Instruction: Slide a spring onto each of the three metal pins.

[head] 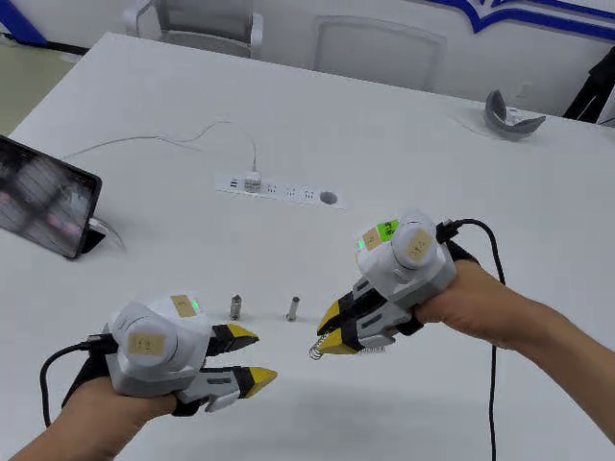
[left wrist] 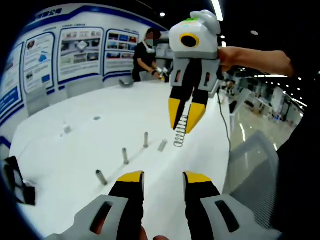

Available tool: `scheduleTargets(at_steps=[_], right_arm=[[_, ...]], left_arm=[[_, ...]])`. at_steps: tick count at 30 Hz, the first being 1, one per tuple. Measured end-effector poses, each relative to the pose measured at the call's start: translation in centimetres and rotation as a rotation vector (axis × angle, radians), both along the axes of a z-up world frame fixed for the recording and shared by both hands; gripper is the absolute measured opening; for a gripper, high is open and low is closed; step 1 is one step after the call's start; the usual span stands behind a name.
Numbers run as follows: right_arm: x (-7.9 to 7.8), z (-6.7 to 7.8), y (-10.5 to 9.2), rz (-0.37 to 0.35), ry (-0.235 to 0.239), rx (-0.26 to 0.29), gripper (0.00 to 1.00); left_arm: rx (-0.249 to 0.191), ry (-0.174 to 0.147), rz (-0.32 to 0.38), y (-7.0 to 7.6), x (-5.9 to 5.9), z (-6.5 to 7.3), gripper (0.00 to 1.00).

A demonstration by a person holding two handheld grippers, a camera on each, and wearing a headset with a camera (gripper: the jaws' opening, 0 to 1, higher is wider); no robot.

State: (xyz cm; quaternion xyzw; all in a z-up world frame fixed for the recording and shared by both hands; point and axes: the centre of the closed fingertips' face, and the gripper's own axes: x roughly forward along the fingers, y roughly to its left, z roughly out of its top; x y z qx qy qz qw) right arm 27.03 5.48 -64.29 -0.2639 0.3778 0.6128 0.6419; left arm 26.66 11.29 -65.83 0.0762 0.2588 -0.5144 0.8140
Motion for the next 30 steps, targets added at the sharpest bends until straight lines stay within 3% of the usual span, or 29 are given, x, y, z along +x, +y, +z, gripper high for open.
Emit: scheduleTargets(at_steps=[13,25,30], right_arm=[[1.7,-2.6,-1.7,-0.031,-0.034,-0.077,0.12],[3.5,-4.3,-2.0,-0.095,-0.037,-0.091,0.12],[4.5,-4.9,-2.4,-0.100,-0.065,-0.106,0.12]], left_arm=[[0.009,0.008,0.116,3.5,1.5,-0.4,0.39],[0.015,0.035,0.199,5.7,2.0,-1.2,0.46],[0.013,0.040,0.231,6.5,2.2,-1.3,0.49]])
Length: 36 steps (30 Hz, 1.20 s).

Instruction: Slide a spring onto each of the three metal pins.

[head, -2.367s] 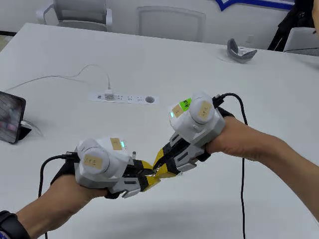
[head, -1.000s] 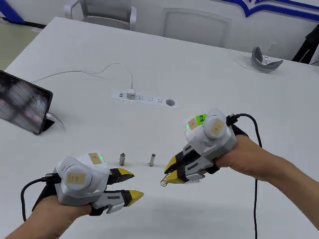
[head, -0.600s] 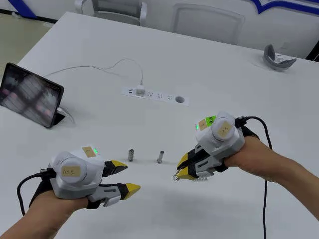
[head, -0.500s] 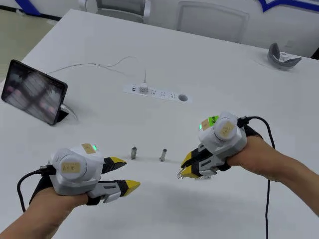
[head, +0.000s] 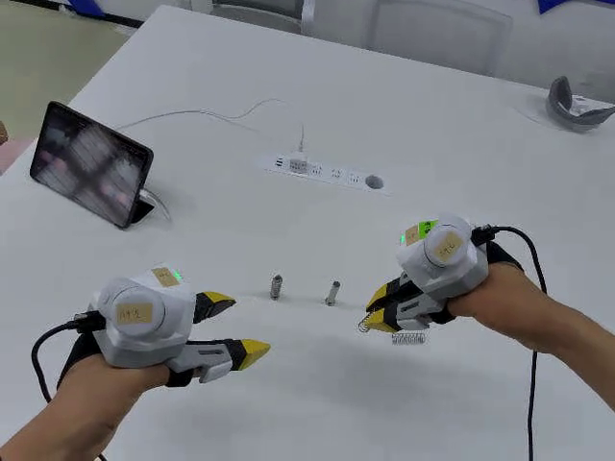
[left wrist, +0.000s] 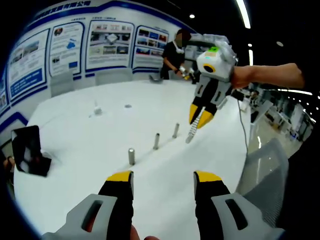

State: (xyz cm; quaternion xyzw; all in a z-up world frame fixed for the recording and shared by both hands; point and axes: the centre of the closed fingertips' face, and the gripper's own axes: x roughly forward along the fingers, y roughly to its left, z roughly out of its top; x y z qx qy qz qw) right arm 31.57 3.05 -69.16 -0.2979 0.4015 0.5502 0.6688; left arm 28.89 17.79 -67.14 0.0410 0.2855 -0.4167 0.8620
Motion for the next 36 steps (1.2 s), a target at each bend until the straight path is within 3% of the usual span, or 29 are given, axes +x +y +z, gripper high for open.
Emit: scheduleTargets(at_steps=[18,36], right_arm=[[3.4,-1.0,0.6,-0.017,-0.022,0.005,0.12],[6.6,-1.6,1.2,-0.022,-0.057,-0.009,0.12]], left_arm=[[0.005,0.027,0.079,1.6,0.8,-0.9,0.60],[0.016,0.044,0.094,2.4,0.3,-1.2,0.70]])
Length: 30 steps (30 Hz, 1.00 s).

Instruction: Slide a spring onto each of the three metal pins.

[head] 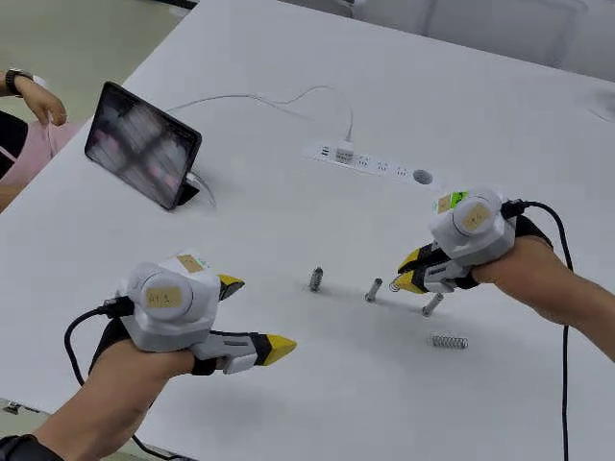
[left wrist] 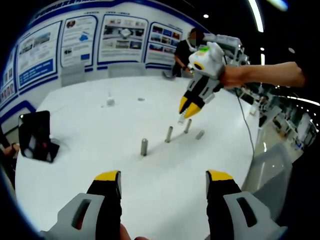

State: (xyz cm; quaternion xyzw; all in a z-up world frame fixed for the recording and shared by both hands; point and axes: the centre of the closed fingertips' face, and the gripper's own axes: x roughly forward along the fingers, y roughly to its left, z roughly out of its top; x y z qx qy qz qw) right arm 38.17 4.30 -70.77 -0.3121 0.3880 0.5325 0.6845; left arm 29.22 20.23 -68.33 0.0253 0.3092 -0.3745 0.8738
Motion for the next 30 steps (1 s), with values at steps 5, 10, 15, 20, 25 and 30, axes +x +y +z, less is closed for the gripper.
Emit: scheduleTargets(at_steps=[5,10,15,20,25,30], right_arm=[[0.4,0.0,0.2,-0.002,0.001,0.005,0.12],[0.8,-0.2,0.6,0.000,0.002,0.008,0.12],[1.0,-0.4,1.1,0.007,0.005,0.009,0.12],[1.2,-0.9,1.6,0.011,0.006,0.007,0.12],[1.4,-1.1,1.6,0.014,0.007,0.004,0.12],[1.3,-1.4,1.8,0.016,0.018,0.002,0.12]], left_arm=[[-0.003,0.007,0.007,0.1,-0.2,-0.1,0.71],[-0.003,0.014,0.017,0.4,-0.4,-0.3,0.71],[-0.004,0.020,0.023,0.7,-0.6,-0.4,0.71],[-0.005,0.028,0.024,0.9,-0.8,-0.6,0.70],[-0.005,0.029,0.035,1.2,-0.8,-0.6,0.70],[-0.005,0.030,0.041,1.5,-0.8,-0.5,0.70]])
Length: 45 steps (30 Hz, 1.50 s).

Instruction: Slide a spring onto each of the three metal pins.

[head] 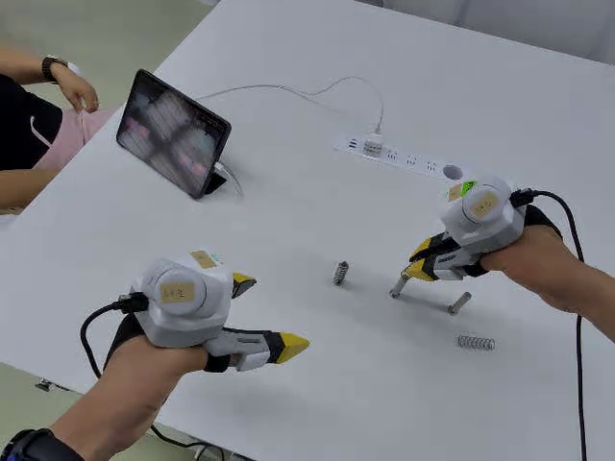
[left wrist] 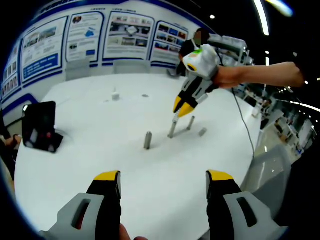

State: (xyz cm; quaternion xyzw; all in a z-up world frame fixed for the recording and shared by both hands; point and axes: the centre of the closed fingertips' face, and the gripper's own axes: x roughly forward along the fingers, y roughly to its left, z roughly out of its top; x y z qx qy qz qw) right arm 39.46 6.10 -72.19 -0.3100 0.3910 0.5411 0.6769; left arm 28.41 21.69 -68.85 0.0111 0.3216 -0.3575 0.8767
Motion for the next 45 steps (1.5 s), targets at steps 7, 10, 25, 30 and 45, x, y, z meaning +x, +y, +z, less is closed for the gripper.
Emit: scheduleTargets(at_steps=[7,10,25,30,45], right_arm=[[0.0,-0.5,0.1,0.009,0.007,-0.008,0.12],[0.2,-0.8,0.1,0.009,0.009,-0.008,0.12],[0.0,-2.7,0.3,0.030,0.030,-0.025,0.12],[-0.2,-3.5,0.4,0.031,0.036,-0.034,0.12],[-0.5,-5.6,0.7,0.031,0.036,-0.064,0.13]], left_arm=[[0.000,0.003,0.004,0.1,0.0,0.0,0.70],[0.001,0.004,0.002,0.1,0.0,0.0,0.70],[-0.006,0.017,0.002,-0.2,-0.3,-0.4,0.70],[-0.005,0.017,0.000,-0.2,-0.3,-0.3,0.70],[-0.002,0.022,0.012,0.3,-0.6,-0.5,0.69]])
